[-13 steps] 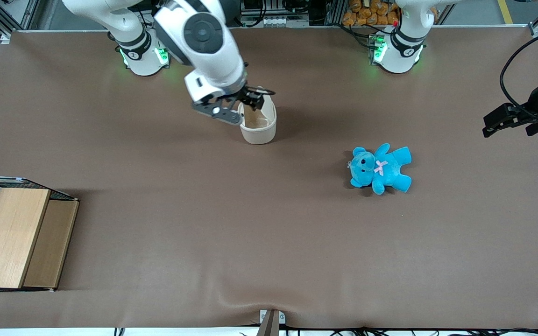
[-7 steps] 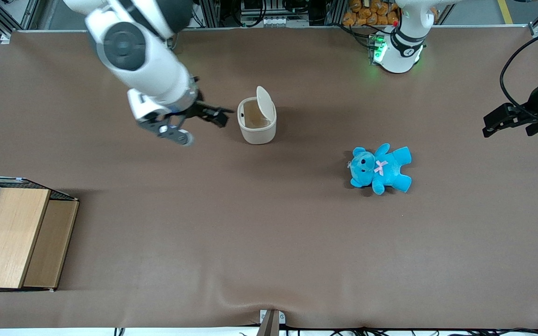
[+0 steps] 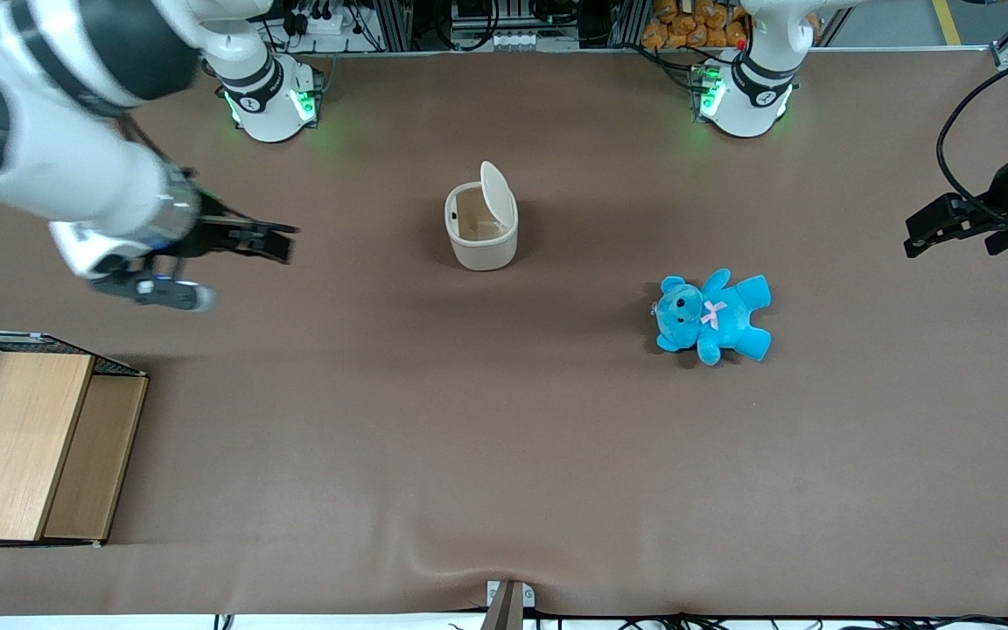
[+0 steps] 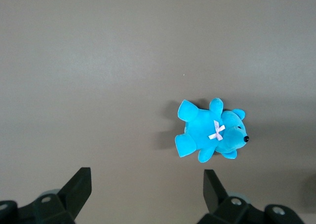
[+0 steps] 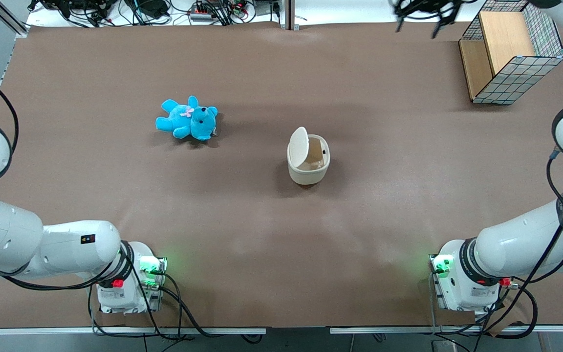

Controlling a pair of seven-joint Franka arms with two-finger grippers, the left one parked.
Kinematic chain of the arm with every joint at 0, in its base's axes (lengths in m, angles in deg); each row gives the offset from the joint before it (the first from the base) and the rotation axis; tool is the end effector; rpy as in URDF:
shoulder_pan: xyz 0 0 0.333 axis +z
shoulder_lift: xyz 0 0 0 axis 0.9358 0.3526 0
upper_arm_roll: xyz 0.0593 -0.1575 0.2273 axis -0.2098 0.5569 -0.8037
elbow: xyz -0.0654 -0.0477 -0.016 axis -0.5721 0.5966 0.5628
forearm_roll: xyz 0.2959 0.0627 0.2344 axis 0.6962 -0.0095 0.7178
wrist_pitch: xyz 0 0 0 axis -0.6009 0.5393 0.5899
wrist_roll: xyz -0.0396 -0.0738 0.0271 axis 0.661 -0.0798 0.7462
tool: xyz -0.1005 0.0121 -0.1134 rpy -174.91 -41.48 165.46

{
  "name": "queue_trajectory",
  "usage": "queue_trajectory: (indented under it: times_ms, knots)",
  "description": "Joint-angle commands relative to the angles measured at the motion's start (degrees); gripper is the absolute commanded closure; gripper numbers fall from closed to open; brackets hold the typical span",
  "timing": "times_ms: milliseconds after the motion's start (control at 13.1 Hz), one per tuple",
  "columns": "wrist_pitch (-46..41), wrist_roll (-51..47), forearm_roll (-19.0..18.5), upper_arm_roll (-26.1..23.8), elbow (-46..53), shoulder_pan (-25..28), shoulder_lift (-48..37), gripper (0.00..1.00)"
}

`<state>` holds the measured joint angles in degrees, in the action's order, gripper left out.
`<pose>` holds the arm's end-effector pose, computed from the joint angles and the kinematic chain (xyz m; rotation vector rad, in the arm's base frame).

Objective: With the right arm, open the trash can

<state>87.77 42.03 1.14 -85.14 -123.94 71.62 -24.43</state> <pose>0.5528 0.1656 0.4966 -3.0432 0.2548 0.3128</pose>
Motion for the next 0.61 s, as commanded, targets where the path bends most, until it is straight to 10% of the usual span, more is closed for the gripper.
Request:
queue_trajectory:
  times_ms: [0,534]
  knots:
    - [-1.0,10.8,-0.6,5.4,0.1,-0.1,-2.2,0.00]
    - [-4.4,27.8,-0.6,20.2,0.5,0.5,-8.1,0.00]
